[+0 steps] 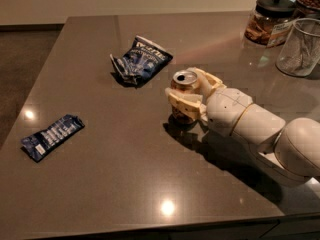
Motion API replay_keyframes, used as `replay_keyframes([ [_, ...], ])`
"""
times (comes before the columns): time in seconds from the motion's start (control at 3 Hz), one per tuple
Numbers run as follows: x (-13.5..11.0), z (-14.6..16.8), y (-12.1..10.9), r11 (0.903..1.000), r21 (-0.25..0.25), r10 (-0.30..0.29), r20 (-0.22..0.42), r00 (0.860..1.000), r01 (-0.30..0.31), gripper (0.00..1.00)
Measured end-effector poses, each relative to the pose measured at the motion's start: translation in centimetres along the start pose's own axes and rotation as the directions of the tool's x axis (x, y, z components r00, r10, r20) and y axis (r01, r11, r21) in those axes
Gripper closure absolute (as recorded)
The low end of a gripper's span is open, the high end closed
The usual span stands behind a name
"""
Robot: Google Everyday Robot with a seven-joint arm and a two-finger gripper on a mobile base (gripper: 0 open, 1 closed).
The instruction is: Place orange can upright
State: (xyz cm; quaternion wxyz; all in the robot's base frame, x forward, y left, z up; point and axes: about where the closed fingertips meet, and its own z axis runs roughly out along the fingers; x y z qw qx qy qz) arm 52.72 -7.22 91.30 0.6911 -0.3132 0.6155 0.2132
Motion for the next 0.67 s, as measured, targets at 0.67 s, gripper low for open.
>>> replay_keyframes([
  [0.67, -0.14, 0.2, 0.22, 1.0, -0.005, -0.001, 0.001, 1.0, 0.001, 0.0],
])
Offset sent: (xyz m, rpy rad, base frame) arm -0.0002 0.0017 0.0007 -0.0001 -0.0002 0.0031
